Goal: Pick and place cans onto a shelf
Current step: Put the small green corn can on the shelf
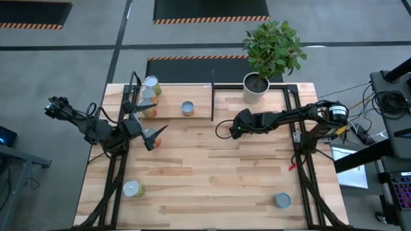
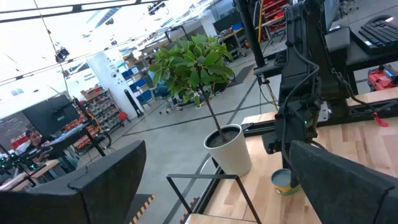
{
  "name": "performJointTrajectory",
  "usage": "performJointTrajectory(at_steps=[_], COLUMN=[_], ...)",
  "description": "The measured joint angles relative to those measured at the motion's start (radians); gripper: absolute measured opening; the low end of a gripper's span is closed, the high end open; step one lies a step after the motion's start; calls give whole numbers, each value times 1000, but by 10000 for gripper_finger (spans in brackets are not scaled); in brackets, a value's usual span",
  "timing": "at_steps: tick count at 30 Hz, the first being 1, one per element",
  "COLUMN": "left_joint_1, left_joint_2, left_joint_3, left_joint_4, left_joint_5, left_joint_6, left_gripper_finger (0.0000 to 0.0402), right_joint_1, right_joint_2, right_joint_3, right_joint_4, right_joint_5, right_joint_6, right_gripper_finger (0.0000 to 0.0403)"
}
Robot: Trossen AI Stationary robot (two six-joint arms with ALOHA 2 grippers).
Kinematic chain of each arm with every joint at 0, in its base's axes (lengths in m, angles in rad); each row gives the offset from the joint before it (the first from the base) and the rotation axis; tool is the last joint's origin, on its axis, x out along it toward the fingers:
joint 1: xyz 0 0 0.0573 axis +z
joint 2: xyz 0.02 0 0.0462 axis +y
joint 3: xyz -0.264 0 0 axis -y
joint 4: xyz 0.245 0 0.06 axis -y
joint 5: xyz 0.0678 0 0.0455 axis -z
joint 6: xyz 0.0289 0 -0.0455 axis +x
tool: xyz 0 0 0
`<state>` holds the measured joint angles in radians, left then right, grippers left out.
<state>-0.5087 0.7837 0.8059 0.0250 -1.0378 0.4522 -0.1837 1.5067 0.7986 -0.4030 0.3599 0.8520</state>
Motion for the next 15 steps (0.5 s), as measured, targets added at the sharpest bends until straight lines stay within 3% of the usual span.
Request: performJointTrajectory(at_steps=[7, 15], left_joint_1=[0, 0], left_joint_2=[0, 0], left_joint_3=[0, -1], left_joint_4=[0, 0], left_joint_5=[0, 0], left_joint_6=[0, -1], left_gripper_finger=[378, 378], right_joint_1=[10, 105], right_joint_2=[-46, -232], right_joint_3=[-1, -1], right_joint_4=[-5, -8], right_joint_5=[-17, -71], right_joint_6=[-17, 3], right_gripper_finger=[270, 266])
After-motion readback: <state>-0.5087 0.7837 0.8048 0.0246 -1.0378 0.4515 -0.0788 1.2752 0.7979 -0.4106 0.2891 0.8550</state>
